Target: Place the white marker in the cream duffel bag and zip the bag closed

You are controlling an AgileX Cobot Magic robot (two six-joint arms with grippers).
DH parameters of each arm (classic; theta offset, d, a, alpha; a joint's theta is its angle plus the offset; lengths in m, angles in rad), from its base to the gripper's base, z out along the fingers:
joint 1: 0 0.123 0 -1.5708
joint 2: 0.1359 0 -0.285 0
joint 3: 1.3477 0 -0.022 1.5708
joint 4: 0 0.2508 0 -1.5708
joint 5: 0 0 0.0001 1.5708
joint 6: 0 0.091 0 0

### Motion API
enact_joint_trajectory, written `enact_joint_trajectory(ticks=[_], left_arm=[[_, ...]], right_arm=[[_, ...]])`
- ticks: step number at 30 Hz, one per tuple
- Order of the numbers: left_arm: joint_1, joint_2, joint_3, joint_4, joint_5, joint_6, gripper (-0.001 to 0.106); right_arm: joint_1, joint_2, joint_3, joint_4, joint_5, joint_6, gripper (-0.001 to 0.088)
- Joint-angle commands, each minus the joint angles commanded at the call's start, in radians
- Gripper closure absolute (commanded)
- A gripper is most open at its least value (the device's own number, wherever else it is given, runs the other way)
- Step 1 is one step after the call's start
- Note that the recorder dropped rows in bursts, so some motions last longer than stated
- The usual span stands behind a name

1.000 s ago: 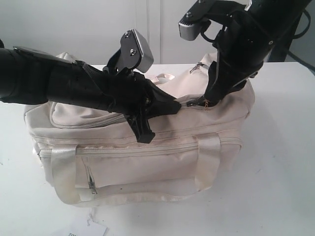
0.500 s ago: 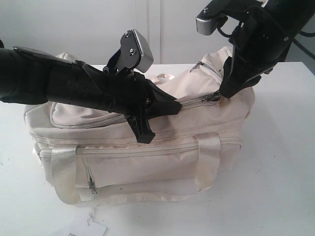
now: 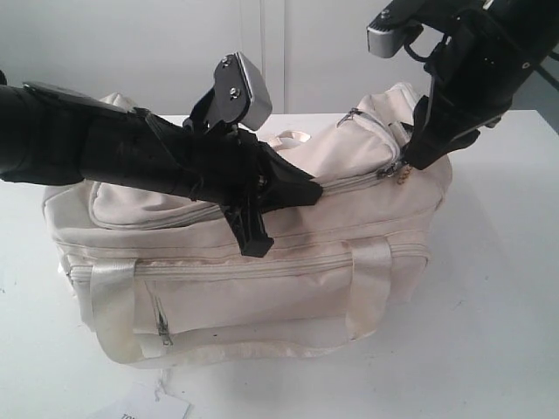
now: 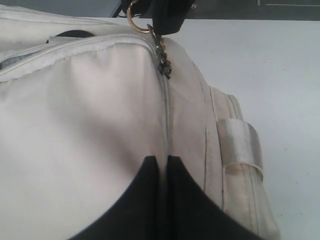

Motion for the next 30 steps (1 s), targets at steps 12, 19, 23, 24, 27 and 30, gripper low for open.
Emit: enact_joint_trajectory(ticks=[12, 19, 23, 24, 27, 30], left_arm=[[0.000, -0.011, 0.000, 0.014, 0.036, -0.027, 0.105], [0.000, -0.011, 0.000, 0.018, 0.040, -0.047, 0.105], [0.000, -0.016, 0.000, 0.028, 0.047, -0.047, 0.105], [0.000, -0.018, 0.000, 0.046, 0.047, -0.047, 0.105], [0.000, -0.024, 0.000, 0.070, 0.050, -0.049, 0.105], [0.000, -0.028, 0.000, 0.072, 0.048, -0.049, 0.105]], right_arm=[[0.000, 0.000, 0.000, -0.002, -0.105, -0.014, 0.0868], [0.000, 0.000, 0.000, -0.006, -0.141, -0.042, 0.0868], [-0.002, 0.000, 0.000, -0.010, -0.179, -0.044, 0.0868], [-0.004, 0.000, 0.000, -0.010, -0.191, -0.044, 0.0868], [-0.013, 0.000, 0.000, -0.010, -0.217, -0.044, 0.0868], [-0.020, 0.000, 0.000, -0.007, -0.217, -0.044, 0.0868]])
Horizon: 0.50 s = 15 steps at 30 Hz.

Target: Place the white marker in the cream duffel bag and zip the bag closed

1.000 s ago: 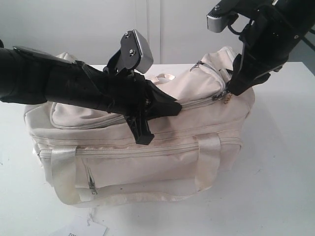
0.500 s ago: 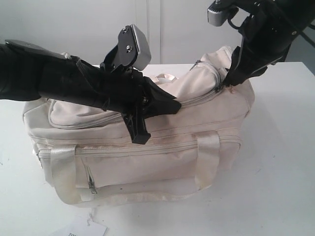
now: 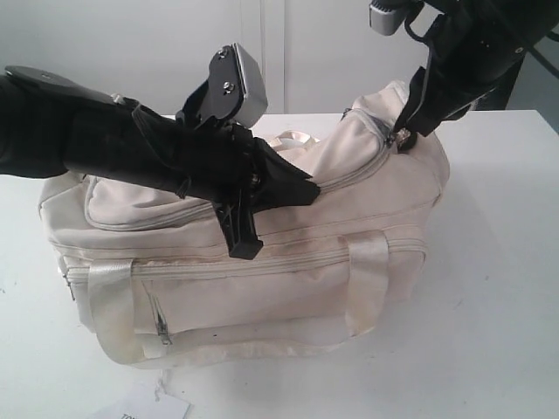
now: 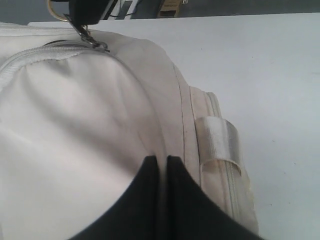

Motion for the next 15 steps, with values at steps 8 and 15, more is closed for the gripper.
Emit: enact_joint_trajectory(ticks=[8, 15], left_arm=[[0.000, 0.000, 0.000, -0.006, -0.031, -0.025, 0.093], [0.000, -0.003, -0.031, -0.178, -0.062, -0.060, 0.028]], right_arm=[[-0.002, 0.000, 0.000, 0.023, 0.034, 0.000, 0.0868], [-0.002, 0.000, 0.000, 0.058, 0.044, 0.000, 0.0868]])
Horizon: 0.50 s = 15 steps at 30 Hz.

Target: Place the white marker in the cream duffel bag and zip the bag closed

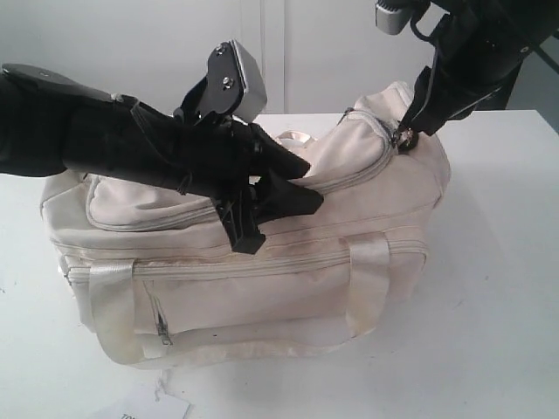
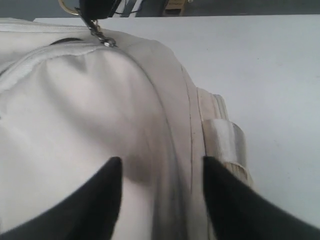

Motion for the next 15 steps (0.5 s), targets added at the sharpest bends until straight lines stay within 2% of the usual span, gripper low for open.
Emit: enact_joint_trajectory(ticks=[3, 6, 8, 11, 13, 15], left_arm=[[-0.015, 0.000, -0.034, -0.067, 0.029, 0.005, 0.032], [-0.070, 0.008, -0.068, -0.067, -0.107, 0.018, 0.041], [-0.107, 0.031, -0.094, -0.067, -0.179, 0.025, 0.042], [-0.141, 0.090, -0.138, -0.067, -0.200, 0.000, 0.042], [-0.154, 0.129, -0.164, -0.067, -0.264, -0.037, 0.042], [-0.154, 0.155, -0.182, -0.067, -0.277, -0.052, 0.042]], right_arm=[[0.000, 0.000, 0.000, 0.021, 0.002, 0.000, 0.0868], [0.000, 0.000, 0.000, 0.029, 0.002, 0.000, 0.0868], [0.000, 0.000, 0.000, 0.029, 0.002, 0.000, 0.0868], [0.000, 0.000, 0.000, 0.027, 0.000, 0.000, 0.0868], [0.000, 0.000, 0.000, 0.025, 0.000, 0.000, 0.0868], [0.000, 0.000, 0.000, 0.025, 0.003, 0.000, 0.0868]])
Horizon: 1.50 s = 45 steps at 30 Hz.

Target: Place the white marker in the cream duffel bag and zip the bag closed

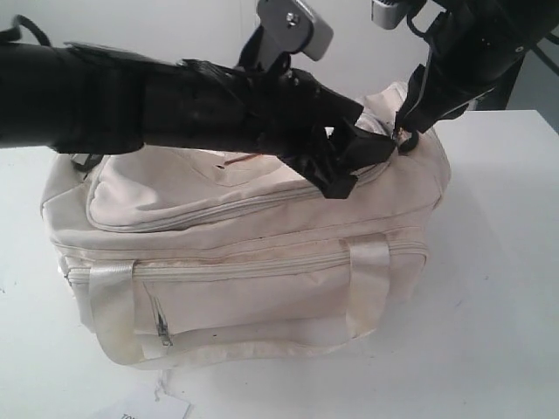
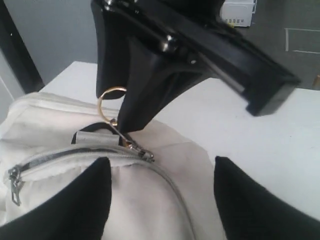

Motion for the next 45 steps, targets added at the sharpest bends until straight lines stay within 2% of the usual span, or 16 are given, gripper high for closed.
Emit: enact_joint_trajectory(ticks=[4, 9, 12, 17, 18, 45], left_arm=[[0.000, 0.034, -0.013, 0.000, 0.013, 0.000, 0.042], [-0.005, 0.060, -0.013, -0.005, -0.039, -0.040, 0.045], [-0.011, 0.060, -0.013, 0.009, -0.044, -0.040, 0.060], [-0.017, 0.060, -0.013, 0.041, -0.010, -0.040, 0.102], [-0.017, 0.060, -0.013, 0.053, 0.000, -0.038, 0.105], [-0.017, 0.031, -0.013, 0.105, 0.039, -0.041, 0.105]], right_arm=[[0.000, 0.000, 0.000, 0.000, 0.003, 0.000, 0.0868], [0.000, 0.000, 0.000, 0.000, 0.003, 0.000, 0.0868], [0.000, 0.000, 0.000, 0.000, 0.003, 0.000, 0.0868], [0.000, 0.000, 0.000, 0.004, -0.008, 0.000, 0.0868], [0.000, 0.000, 0.000, 0.004, -0.012, 0.000, 0.0868], [0.000, 0.000, 0.000, 0.020, -0.304, 0.009, 0.0868]])
